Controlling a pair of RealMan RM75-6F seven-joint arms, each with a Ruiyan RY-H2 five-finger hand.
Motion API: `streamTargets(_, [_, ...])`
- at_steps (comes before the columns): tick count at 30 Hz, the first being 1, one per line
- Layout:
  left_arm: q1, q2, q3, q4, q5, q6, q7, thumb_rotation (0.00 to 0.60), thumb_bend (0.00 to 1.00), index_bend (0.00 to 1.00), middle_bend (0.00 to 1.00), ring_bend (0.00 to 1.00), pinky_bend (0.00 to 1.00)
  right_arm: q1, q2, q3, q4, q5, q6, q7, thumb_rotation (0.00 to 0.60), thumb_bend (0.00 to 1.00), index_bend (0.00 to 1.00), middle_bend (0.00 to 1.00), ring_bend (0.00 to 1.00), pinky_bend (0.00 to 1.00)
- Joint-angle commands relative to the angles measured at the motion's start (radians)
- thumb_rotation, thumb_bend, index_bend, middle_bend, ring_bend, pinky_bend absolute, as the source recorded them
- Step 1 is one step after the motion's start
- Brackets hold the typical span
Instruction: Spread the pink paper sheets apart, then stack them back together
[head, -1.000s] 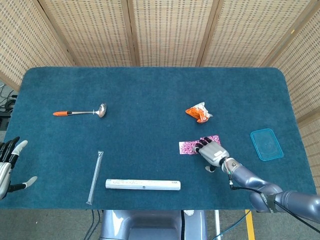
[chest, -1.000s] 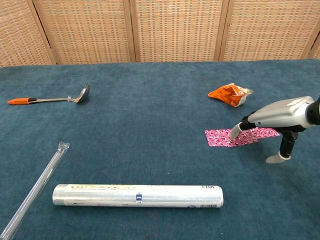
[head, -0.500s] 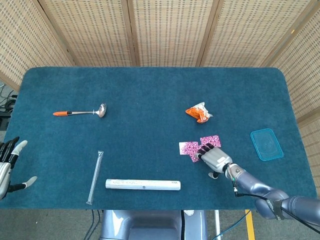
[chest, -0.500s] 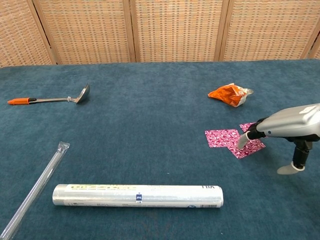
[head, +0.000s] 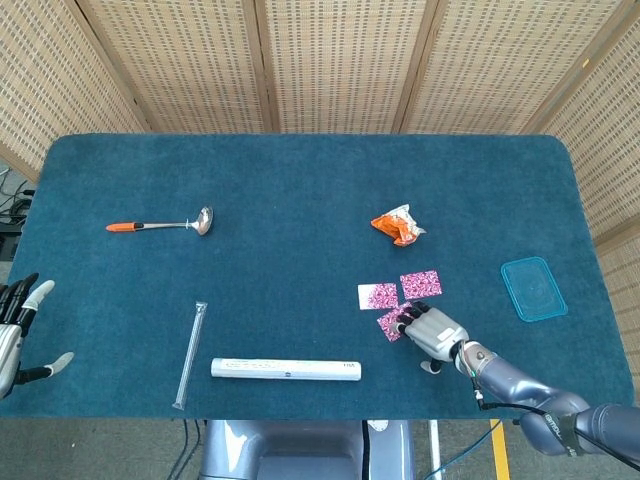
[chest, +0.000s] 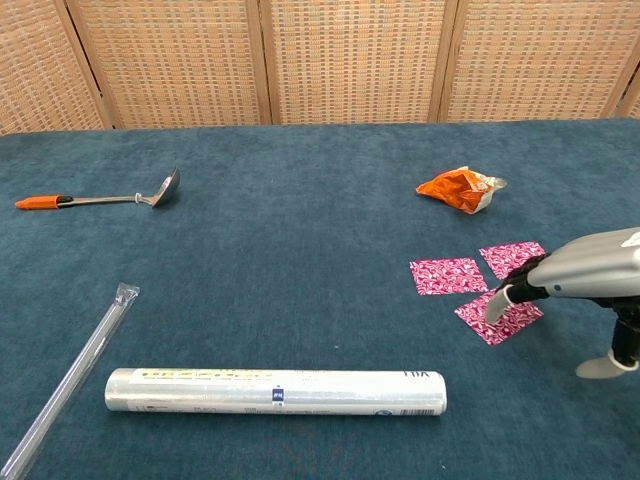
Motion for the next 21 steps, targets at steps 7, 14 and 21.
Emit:
streamTargets(7, [-0.002, -0.001, -0.001, 0.002, -0.002, -0.003, 0.001, 0.573, 0.0, 0.09, 0.0, 0.0, 0.0, -0.006, 0.022, 0.012, -0.034, -0.037, 0.025, 0.012, 0.6, 0.36, 0.14, 0.16, 0.0, 0.0])
streamTargets(14, [-0.005, -0.004, -0.002, 0.003, -0.004, -0.008, 0.002, 0.573, 0.0, 0.09, 0.0, 0.0, 0.0, -0.011, 0.047, 0.042, -0.046, -0.051, 0.062, 0.028, 0.6, 0.36, 0.14, 0.16, 0.0, 0.0])
streamTargets(21, [-0.006, -0.006, -0.003, 0.005, -0.005, -0.01, 0.003, 0.572, 0.0, 0.09, 0.0, 0.0, 0.0, -0.05, 0.041, 0.092, -0.026, -0.042, 0.18, 0.037, 0.6, 0.23, 0.2, 0.15, 0.0, 0.0])
